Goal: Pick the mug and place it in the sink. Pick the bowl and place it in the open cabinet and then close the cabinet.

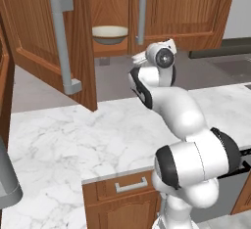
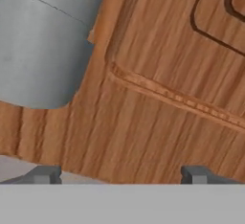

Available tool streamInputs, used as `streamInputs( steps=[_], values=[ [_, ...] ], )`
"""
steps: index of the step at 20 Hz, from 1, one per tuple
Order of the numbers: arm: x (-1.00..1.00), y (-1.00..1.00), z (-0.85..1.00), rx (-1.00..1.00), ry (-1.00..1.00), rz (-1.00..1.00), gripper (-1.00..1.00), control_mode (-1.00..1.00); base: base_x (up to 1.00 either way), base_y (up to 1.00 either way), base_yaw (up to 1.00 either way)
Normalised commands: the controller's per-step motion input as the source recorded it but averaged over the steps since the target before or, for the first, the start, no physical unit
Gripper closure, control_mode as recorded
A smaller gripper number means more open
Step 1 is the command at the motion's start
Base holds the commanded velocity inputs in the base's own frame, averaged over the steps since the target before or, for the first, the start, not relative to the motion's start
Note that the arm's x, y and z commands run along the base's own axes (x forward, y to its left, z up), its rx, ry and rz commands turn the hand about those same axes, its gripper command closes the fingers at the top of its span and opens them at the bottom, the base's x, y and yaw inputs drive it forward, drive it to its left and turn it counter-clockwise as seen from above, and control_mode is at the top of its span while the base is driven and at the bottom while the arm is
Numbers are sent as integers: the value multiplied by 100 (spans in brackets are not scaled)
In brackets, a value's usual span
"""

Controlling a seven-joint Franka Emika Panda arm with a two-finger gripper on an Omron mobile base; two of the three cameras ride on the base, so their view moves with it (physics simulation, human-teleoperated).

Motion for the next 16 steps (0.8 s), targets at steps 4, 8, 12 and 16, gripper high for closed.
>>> streamInputs(
  steps=[4,8,12,16],
  values=[
    [-19,-32,100,12,46,0,-100,-100,0,0,0],
    [-43,-17,85,9,44,0,-100,-100,0,0,0],
    [-86,-28,25,5,19,0,-100,-100,0,0,0],
    [-100,-38,-4,4,-1,-1,-100,-100,0,0,0]
  ],
)
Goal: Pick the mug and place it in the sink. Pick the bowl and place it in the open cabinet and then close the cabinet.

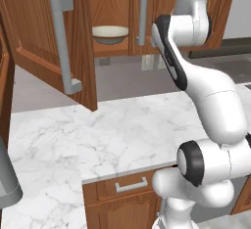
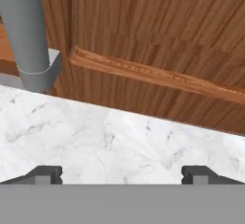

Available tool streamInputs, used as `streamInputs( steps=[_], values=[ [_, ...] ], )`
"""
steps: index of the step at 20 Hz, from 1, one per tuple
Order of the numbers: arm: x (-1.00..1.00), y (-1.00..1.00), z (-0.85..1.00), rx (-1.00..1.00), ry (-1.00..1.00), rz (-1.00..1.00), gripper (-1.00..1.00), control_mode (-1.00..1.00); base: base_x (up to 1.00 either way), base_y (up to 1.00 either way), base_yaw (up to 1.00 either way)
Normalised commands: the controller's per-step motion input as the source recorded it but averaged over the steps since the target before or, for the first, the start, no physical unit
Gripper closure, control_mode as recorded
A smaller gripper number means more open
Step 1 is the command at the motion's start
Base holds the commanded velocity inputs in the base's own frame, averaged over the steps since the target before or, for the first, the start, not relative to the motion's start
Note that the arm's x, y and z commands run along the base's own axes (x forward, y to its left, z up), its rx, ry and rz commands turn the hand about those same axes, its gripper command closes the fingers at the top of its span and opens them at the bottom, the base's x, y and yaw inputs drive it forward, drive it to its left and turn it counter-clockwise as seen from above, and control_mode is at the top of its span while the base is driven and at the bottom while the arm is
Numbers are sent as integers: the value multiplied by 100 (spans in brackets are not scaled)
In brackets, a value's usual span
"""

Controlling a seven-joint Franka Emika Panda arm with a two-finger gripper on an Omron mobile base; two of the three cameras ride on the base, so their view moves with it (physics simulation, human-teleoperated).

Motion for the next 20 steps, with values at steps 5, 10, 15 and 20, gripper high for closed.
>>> streamInputs(
  steps=[5,10,15,20],
  values=[
    [-100,-22,-54,5,-9,-3,-100,-100,0,0,0],
    [-84,-43,-83,9,-12,0,-100,-100,0,0,0],
    [-14,-18,-7,4,-4,0,-100,-100,0,0,0],
    [-18,0,35,1,0,0,-100,-100,0,0,0]
  ],
)
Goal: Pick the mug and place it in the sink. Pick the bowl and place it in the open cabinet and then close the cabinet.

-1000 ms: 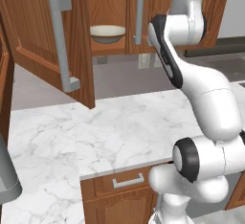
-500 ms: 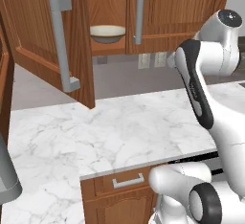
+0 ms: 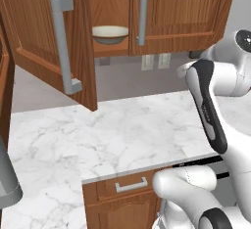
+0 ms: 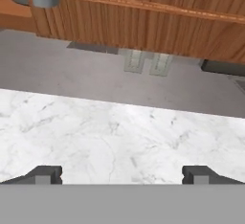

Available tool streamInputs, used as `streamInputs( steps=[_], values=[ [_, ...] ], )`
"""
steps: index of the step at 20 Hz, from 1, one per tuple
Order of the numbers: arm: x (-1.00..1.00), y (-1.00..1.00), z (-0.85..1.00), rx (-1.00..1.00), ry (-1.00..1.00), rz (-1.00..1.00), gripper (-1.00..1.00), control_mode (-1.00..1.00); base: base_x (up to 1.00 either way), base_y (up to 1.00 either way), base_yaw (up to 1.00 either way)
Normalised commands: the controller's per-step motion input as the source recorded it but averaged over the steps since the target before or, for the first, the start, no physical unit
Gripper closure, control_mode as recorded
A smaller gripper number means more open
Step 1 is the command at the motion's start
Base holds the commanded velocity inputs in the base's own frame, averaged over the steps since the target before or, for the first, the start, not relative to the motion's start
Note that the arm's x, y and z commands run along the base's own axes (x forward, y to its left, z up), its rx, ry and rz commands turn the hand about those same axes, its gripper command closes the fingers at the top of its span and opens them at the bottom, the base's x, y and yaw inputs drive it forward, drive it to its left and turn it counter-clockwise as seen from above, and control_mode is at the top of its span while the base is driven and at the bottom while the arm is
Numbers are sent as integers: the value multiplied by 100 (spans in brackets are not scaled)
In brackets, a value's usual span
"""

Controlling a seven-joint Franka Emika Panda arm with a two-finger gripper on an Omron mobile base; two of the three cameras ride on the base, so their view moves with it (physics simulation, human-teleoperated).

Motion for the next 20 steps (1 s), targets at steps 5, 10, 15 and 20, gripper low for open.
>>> streamInputs(
  steps=[5,10,15,20],
  values=[
    [-39,0,29,0,0,0,-100,-100,0,0,0],
    [-55,5,21,5,0,0,-100,-100,0,0,0],
    [-75,19,9,8,0,0,-100,-100,0,0,0],
    [-72,13,5,8,0,0,-100,-100,0,0,0]
  ],
)
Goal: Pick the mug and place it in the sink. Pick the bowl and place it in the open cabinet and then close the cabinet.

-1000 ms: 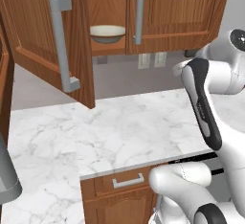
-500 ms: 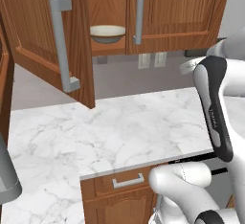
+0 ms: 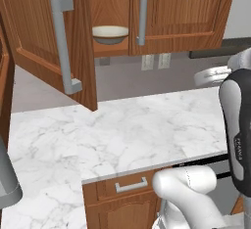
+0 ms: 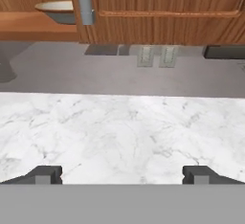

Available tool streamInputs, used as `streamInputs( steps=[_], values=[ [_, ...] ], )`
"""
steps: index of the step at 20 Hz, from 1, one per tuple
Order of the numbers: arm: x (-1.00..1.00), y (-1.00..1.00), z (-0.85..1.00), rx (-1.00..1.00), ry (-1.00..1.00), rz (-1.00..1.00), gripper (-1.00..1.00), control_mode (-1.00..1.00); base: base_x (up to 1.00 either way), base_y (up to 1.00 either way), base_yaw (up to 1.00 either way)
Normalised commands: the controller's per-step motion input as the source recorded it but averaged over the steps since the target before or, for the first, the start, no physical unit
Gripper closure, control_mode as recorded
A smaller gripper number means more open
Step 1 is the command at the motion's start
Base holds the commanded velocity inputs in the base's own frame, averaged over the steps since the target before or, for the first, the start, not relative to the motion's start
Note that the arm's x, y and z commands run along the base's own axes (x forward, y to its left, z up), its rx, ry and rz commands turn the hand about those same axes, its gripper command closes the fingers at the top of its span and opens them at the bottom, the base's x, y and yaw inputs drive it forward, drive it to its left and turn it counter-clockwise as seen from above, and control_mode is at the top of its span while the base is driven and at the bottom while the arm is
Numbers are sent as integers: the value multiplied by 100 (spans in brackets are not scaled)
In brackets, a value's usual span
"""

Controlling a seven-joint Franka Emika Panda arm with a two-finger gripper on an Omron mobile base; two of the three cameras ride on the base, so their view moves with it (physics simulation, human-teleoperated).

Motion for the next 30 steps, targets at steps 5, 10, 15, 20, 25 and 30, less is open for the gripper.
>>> streamInputs(
  steps=[5,10,15,20,25,30],
  values=[
    [-60,11,2,7,0,0,-100,-100,0,0,0],
    [-48,35,1,8,0,0,-100,-100,0,0,0],
    [-42,54,0,14,-1,0,-100,-100,0,0,0],
    [-30,44,0,22,-8,0,-100,-100,0,0,0],
    [-23,39,0,19,-12,0,-100,-100,0,0,0],
    [-21,35,0,20,-7,0,-100,-100,0,0,0]
  ],
)
